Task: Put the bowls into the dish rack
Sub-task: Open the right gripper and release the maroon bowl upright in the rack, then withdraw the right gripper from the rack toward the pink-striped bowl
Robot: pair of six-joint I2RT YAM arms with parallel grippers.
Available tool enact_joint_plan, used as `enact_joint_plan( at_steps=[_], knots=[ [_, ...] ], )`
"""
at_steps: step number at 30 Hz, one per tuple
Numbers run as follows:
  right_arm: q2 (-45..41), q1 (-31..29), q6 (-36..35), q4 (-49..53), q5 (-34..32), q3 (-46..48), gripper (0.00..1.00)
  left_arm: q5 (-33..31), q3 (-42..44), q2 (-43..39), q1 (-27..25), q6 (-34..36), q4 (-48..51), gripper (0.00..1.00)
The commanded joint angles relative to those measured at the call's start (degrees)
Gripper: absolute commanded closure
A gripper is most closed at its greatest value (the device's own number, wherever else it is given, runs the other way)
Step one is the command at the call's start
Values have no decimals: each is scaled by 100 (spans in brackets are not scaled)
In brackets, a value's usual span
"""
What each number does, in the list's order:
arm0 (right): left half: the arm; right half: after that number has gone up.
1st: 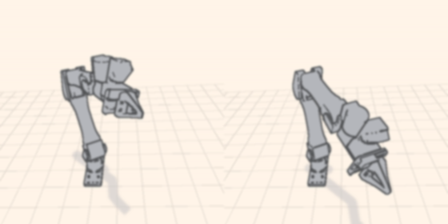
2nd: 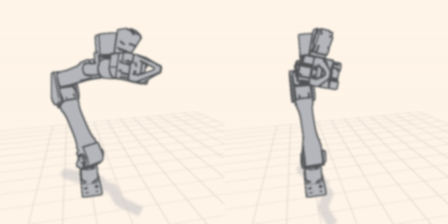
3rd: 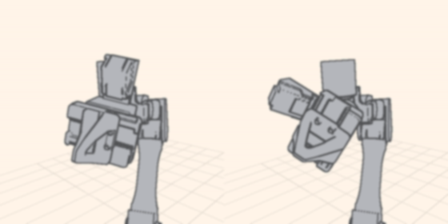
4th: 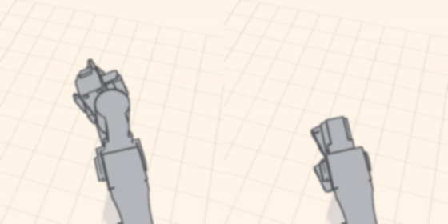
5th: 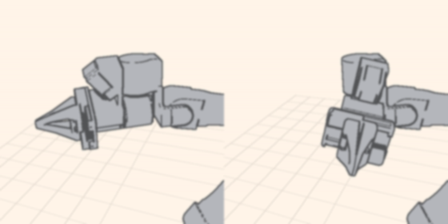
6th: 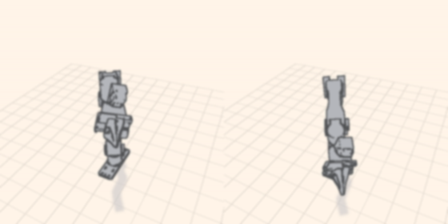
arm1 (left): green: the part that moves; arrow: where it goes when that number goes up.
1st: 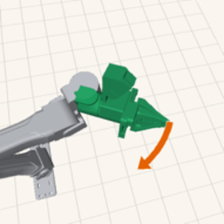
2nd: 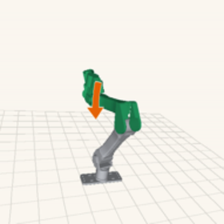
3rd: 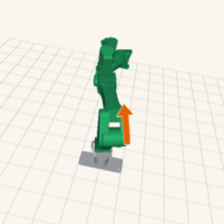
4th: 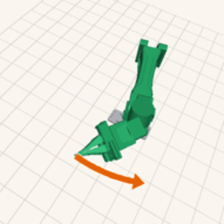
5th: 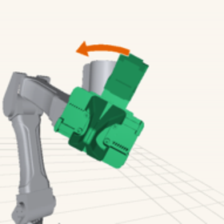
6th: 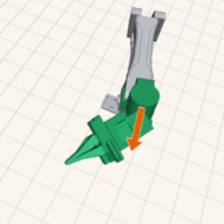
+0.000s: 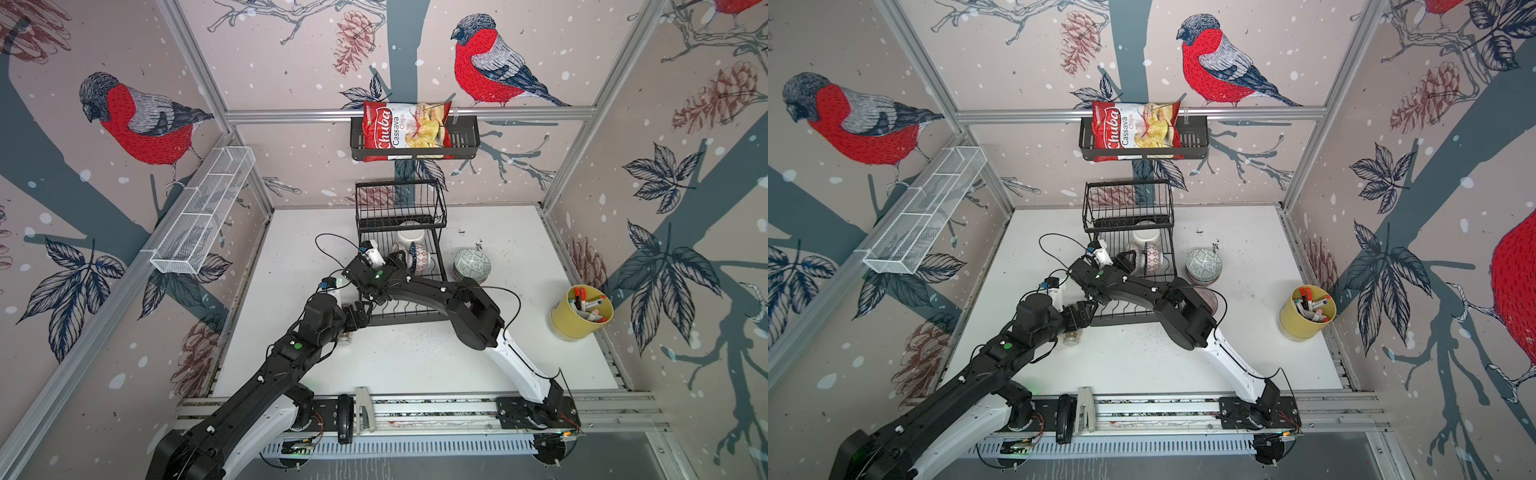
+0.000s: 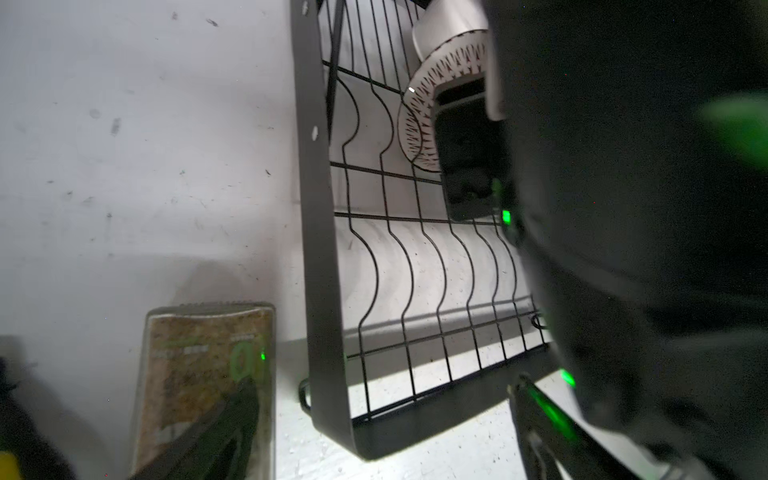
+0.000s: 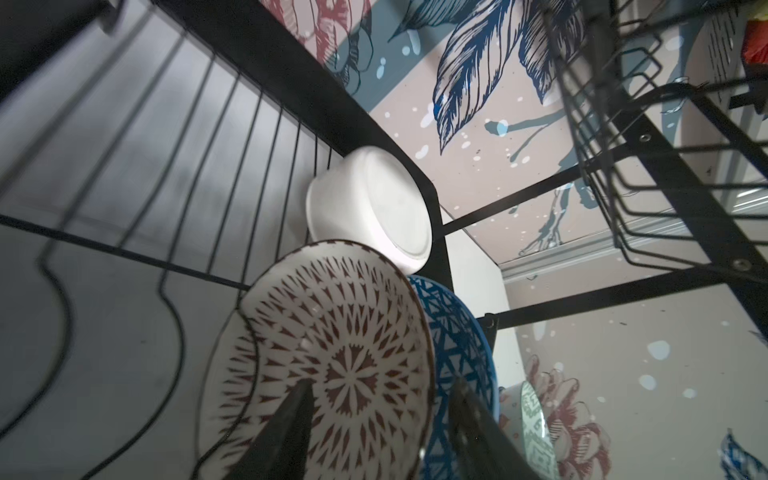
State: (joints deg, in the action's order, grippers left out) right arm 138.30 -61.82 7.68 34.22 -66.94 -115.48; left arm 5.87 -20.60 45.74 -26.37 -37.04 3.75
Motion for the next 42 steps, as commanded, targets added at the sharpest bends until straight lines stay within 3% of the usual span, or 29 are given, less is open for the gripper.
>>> enact_joint_plan(
  at_steps=[1, 6, 16, 31, 42],
  knots=[
    [-139, 26, 187, -27, 190, -10, 41, -16, -27, -10, 9, 70, -186, 6],
    [-298, 26, 296, -38, 173, 123, 34, 11, -32, -27, 10, 73, -173, 6],
    [-879, 56, 685, -12, 290, 674, 33, 551, -41, -371, 14, 182, -433, 6],
    [-2438, 153, 1404, -289, 1082, 2461, 34, 864, -284, -127, -67, 60, -453, 7],
    [-3876, 306, 1795, -489, 1623, 3777, 36, 310, -674, 374, -895, -34, -474, 8]
  ],
)
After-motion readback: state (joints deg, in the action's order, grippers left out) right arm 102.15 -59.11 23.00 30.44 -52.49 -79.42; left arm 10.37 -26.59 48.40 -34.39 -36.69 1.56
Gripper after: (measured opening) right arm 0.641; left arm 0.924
